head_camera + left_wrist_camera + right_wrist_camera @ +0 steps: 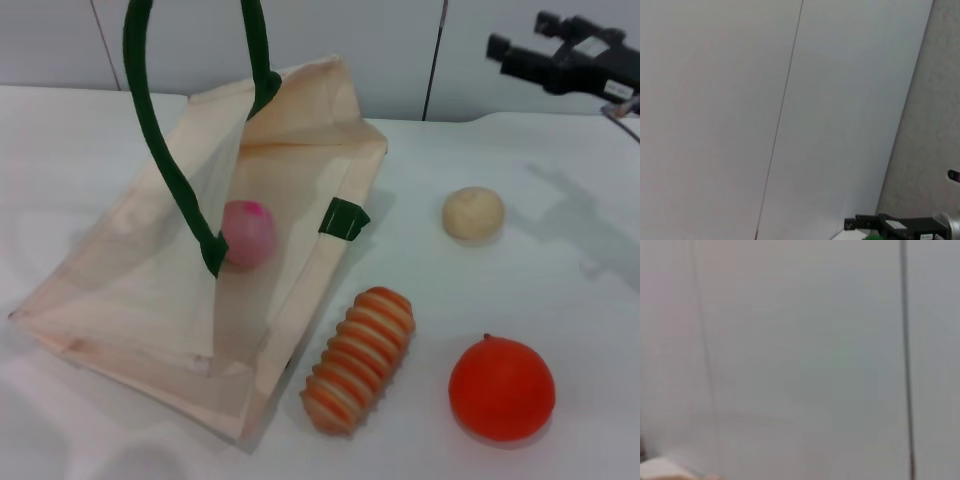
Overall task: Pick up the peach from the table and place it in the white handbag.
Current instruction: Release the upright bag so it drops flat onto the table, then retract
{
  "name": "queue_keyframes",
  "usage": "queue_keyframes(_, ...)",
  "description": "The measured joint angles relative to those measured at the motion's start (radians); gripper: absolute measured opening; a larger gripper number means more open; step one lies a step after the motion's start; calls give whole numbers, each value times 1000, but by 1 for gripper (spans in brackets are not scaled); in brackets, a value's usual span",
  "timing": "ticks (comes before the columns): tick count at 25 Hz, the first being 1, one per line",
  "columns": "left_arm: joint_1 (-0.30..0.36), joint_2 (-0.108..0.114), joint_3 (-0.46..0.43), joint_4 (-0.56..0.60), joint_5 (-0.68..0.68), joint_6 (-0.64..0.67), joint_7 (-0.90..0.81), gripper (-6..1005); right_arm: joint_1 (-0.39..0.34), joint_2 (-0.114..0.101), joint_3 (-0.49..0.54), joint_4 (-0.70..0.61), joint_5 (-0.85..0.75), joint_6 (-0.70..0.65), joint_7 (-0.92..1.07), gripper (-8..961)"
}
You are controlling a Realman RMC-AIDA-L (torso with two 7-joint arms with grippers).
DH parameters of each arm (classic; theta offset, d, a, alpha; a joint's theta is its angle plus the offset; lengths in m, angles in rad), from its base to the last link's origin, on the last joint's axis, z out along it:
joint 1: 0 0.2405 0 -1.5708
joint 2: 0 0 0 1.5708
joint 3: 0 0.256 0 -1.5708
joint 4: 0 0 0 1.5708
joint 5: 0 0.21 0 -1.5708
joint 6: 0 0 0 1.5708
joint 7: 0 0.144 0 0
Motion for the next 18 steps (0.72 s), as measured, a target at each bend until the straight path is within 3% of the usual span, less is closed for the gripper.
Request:
queue_keyframes(7, -5, -3, 0, 0, 1, 0, 3, 286, -9, 11, 3, 55, 146, -27, -161, 894)
queue_keyframes(14, -6, -7, 0, 5, -2, -13, 11, 291, -13, 16, 4, 258, 525, -22, -546, 894)
queue_keyframes(18, -6, -6, 0, 12, -2, -14, 12, 294, -13, 17, 2, 277, 560, -22, -559, 894)
